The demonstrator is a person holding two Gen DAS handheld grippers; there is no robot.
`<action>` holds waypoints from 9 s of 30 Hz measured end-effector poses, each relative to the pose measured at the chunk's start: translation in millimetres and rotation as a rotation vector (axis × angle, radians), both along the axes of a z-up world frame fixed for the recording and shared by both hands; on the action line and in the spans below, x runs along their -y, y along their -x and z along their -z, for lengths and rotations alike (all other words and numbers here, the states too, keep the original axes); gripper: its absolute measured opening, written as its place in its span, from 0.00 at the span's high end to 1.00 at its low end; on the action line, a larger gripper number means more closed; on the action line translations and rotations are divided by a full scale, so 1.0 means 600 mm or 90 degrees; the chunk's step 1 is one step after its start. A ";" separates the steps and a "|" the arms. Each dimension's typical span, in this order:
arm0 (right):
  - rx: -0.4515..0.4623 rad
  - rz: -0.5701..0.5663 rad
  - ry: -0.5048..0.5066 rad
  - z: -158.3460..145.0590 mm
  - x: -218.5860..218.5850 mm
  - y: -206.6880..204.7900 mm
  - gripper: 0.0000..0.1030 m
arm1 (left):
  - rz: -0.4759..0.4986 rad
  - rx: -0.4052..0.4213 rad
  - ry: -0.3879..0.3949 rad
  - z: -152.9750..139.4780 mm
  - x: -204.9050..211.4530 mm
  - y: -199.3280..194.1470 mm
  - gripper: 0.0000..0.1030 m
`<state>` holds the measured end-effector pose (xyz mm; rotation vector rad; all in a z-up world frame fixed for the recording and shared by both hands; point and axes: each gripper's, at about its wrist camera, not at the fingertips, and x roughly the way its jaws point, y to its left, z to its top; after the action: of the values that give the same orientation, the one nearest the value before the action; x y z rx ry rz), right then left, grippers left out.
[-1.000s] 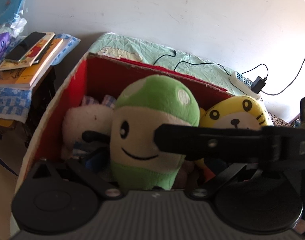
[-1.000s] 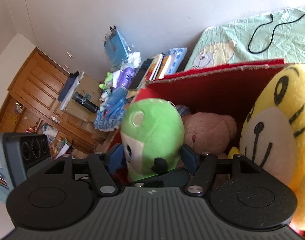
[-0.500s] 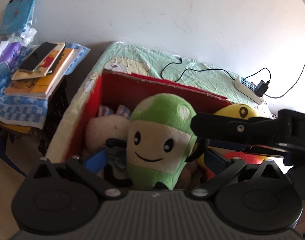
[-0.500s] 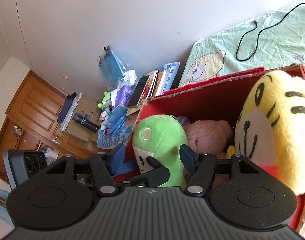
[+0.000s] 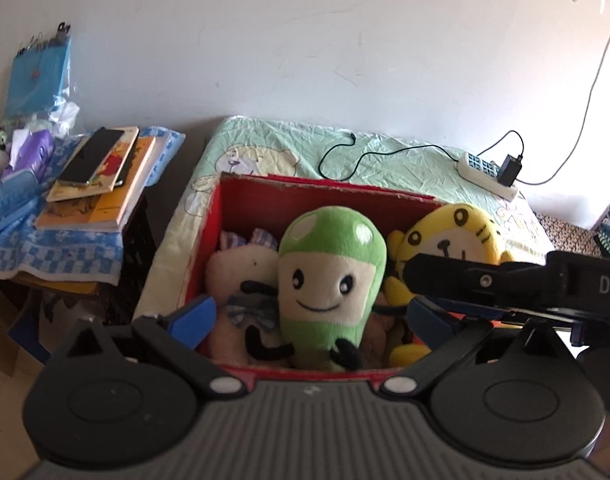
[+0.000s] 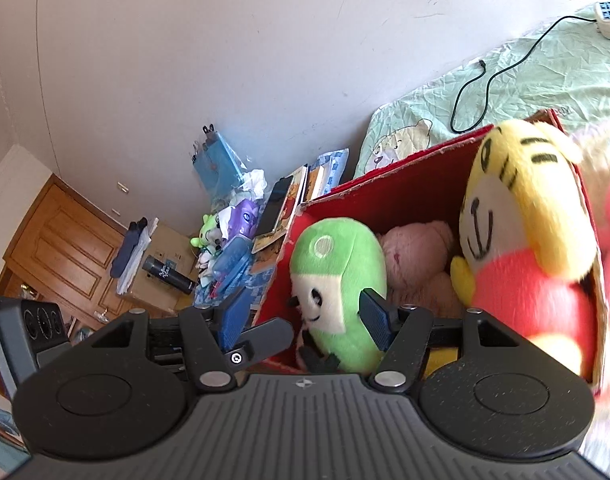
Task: Organize objects
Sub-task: 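Open both grippers to release the green plush inside the box, then move the right gripper to the white bunny plush beside the box, then close the right gripper on the white bunny's head by its bow, then lift the white bunny with the right gripper and carry it over the box, then lower the white bunny into the red box and open the right gripper, then withdraw both grippers up and back from the red box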
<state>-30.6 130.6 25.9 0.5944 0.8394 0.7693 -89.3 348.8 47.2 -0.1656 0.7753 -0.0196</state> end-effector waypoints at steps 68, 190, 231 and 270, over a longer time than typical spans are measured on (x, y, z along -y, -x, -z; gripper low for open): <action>-0.146 0.081 0.045 0.187 0.459 -0.045 0.44 | 0.272 -0.115 -0.167 0.200 0.561 -0.062 0.03; 0.094 -0.072 -0.020 -0.009 0.113 -0.009 0.63 | 0.257 0.112 -0.068 0.005 0.175 -0.034 0.13; 0.074 0.196 0.085 -0.015 0.135 0.075 0.43 | 0.258 0.026 -0.074 0.016 0.178 -0.016 0.03; 0.005 0.326 0.357 0.031 0.421 0.187 0.16 | 0.158 -0.124 -0.201 0.060 0.544 0.032 0.01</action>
<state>-142.6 -122.2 7.4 0.2775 0.8030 0.0561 -108.5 22.3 11.1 0.2332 0.9792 -0.1170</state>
